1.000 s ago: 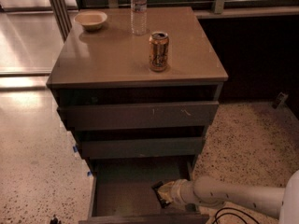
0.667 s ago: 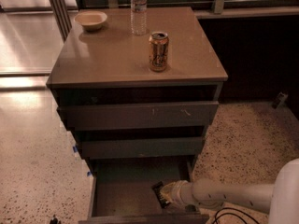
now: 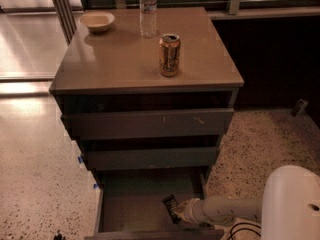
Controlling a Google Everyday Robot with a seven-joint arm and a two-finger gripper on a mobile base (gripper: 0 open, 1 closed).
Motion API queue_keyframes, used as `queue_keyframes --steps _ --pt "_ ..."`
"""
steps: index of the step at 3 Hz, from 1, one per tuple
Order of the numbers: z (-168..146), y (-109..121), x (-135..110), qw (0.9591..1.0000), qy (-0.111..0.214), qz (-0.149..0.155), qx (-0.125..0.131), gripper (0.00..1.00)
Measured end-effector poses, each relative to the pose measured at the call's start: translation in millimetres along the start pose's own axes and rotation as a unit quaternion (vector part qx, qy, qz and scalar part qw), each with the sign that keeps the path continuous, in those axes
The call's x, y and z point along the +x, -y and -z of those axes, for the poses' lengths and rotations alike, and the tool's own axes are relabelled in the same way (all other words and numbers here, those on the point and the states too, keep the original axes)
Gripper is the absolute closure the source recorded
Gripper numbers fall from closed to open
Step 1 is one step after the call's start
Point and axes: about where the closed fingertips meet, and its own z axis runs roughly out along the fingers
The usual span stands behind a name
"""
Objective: Pick rxbar chocolate from bottom drawer and place on counter
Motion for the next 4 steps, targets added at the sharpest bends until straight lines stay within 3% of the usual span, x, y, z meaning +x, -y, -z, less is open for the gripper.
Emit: queue_keyframes --steps 1,2,3,4 --pt "-4 30 -8 0.9998 0.010 -0.008 0.016 1.00" --pt "-6 29 -3 0.9999 0.009 0.006 0.010 1.00" --pt "-12 32 -7 0.9990 0.005 0.044 -0.011 1.00" --pt "-19 35 -12 0.9955 -0.003 0.082 -0.047 1.00"
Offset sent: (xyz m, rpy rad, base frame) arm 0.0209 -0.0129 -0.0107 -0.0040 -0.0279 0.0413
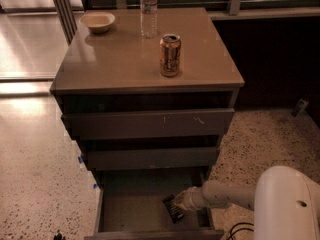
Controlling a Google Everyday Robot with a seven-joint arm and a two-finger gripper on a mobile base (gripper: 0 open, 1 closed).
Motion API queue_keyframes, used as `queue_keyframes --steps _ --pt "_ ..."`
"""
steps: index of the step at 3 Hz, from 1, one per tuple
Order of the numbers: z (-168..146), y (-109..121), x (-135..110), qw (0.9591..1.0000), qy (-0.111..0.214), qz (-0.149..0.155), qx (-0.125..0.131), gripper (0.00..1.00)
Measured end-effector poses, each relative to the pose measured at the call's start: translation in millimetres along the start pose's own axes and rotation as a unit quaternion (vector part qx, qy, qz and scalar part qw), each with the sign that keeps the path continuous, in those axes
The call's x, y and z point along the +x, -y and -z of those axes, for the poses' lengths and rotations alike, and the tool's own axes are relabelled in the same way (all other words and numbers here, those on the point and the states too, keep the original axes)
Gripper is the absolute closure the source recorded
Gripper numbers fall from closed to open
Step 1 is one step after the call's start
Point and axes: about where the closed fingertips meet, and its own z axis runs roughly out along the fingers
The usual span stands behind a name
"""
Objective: Pick rxbar chocolate from bottom drawer and place on counter
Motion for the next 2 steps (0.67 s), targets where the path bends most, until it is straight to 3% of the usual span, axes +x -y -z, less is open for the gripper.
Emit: queue_keyframes --steps 2 --pt "-4.1 -4.6 3.3 0.9999 -0.005 0.005 -0.011 1.00"
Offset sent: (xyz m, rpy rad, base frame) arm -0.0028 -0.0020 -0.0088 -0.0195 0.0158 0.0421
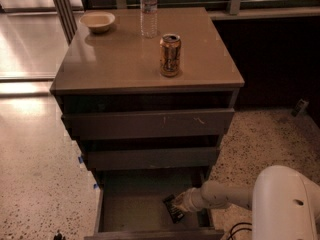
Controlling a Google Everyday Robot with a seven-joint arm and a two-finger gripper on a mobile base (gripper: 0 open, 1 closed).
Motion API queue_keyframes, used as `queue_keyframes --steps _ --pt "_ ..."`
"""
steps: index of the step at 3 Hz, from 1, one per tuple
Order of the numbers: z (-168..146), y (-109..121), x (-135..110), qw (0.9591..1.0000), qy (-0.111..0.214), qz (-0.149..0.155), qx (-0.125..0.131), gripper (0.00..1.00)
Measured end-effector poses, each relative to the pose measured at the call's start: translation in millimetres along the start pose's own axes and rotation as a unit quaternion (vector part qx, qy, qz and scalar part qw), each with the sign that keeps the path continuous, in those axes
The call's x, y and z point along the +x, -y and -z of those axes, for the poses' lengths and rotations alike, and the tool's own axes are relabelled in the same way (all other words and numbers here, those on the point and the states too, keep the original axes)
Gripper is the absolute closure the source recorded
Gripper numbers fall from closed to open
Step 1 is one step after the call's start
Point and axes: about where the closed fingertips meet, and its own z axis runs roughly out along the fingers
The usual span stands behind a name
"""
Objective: Pick rxbar chocolate from bottom drawer and place on counter
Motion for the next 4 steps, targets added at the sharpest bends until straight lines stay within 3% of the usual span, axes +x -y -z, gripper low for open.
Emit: queue_keyframes --steps 1,2,4 --pt "-5 -2 2 0.9998 -0.007 0.016 -0.008 0.84" --pt "-9 -3 2 0.9994 -0.014 0.027 -0.015 0.61" --pt "-18 -4 3 0.9987 -0.019 0.039 -0.028 0.07"
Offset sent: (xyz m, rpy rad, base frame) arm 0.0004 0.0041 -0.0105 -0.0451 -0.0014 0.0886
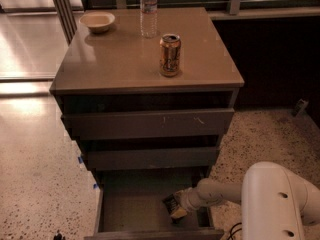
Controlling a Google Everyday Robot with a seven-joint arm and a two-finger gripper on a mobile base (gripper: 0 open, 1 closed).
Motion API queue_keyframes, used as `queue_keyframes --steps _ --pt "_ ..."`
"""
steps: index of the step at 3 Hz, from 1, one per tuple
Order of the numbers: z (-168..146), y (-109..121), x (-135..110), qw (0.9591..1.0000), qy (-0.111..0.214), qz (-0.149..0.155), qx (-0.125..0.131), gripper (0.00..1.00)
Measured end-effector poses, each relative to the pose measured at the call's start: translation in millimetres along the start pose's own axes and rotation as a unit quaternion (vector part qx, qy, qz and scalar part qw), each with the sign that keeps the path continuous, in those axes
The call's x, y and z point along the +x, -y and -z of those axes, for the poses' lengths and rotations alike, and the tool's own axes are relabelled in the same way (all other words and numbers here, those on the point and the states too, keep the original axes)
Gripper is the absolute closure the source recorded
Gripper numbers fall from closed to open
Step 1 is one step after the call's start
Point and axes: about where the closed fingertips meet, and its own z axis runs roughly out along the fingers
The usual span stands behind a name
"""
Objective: Pick rxbar chocolate from bottom drawer and place on counter
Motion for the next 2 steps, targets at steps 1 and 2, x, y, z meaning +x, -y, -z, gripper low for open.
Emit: queue_keyframes --steps 1,2 --pt "-8 3 4 0.9999 0.009 0.004 -0.005 0.00" --pt "-18 8 10 0.9995 0.028 0.008 -0.008 0.02"
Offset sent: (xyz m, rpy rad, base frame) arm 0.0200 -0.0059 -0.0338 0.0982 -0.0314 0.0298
